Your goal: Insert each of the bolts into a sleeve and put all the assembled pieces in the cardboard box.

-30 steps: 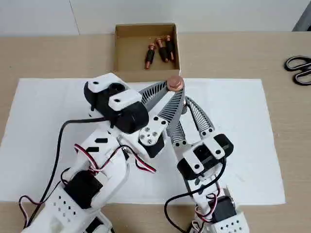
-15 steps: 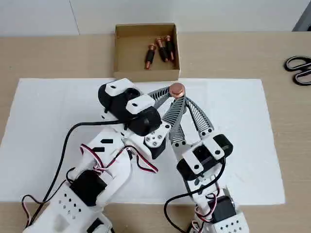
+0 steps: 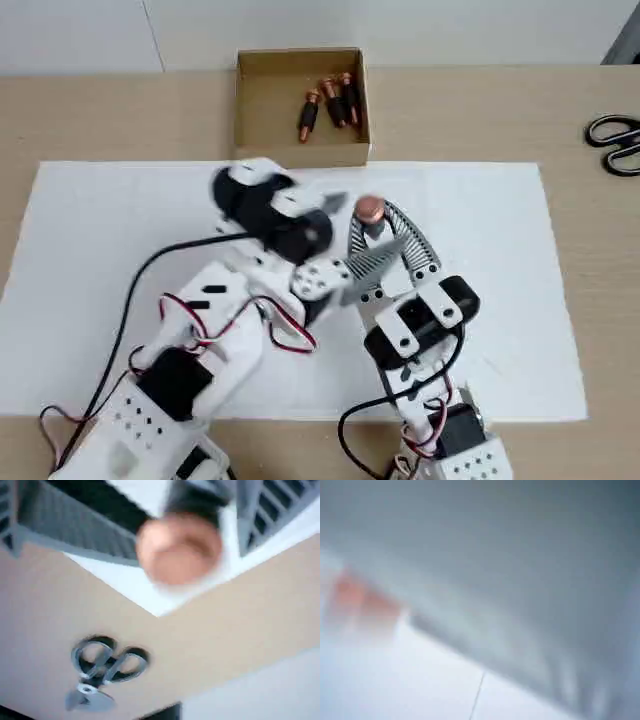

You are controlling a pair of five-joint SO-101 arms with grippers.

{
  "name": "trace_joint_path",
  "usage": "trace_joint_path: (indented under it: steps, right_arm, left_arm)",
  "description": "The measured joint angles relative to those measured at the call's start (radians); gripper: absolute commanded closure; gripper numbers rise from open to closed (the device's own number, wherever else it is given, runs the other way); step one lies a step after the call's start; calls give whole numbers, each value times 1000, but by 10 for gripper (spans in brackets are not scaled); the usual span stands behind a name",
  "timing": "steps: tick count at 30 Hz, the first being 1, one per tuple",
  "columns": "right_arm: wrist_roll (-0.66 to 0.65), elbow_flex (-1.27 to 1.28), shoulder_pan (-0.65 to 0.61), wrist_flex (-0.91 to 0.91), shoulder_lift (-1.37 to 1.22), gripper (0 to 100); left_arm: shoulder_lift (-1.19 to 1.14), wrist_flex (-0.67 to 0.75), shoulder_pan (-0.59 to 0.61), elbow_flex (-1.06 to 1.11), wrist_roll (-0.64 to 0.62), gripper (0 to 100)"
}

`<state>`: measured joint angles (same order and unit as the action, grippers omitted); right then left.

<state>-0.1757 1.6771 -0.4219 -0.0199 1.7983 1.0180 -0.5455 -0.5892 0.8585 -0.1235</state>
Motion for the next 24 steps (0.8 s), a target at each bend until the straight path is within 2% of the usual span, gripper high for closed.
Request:
trace_joint_path:
  steps: [3,7,9,14,15,19,24]
  right_arm:
    - [0,0,0,0,3,995]
    - [0,-5,0,6,2,995]
    - [0,-29,5,87,2,995]
    - [0,-184,60,315,-15,995]
    - [0,-215,75,330,-35,995]
    - [0,-353,124,345,-180,995]
    - [0,-609,196,345,-568,995]
  left_arm:
    - [0,26,106,-29,3,732]
    - [0,34,233,-80,72,741]
    - [17,34,275,-87,81,791]
    - [176,34,318,-54,89,994]
    - [215,34,327,-25,89,994]
    - [376,34,404,129,89,982]
    - [618,34,546,334,91,982]
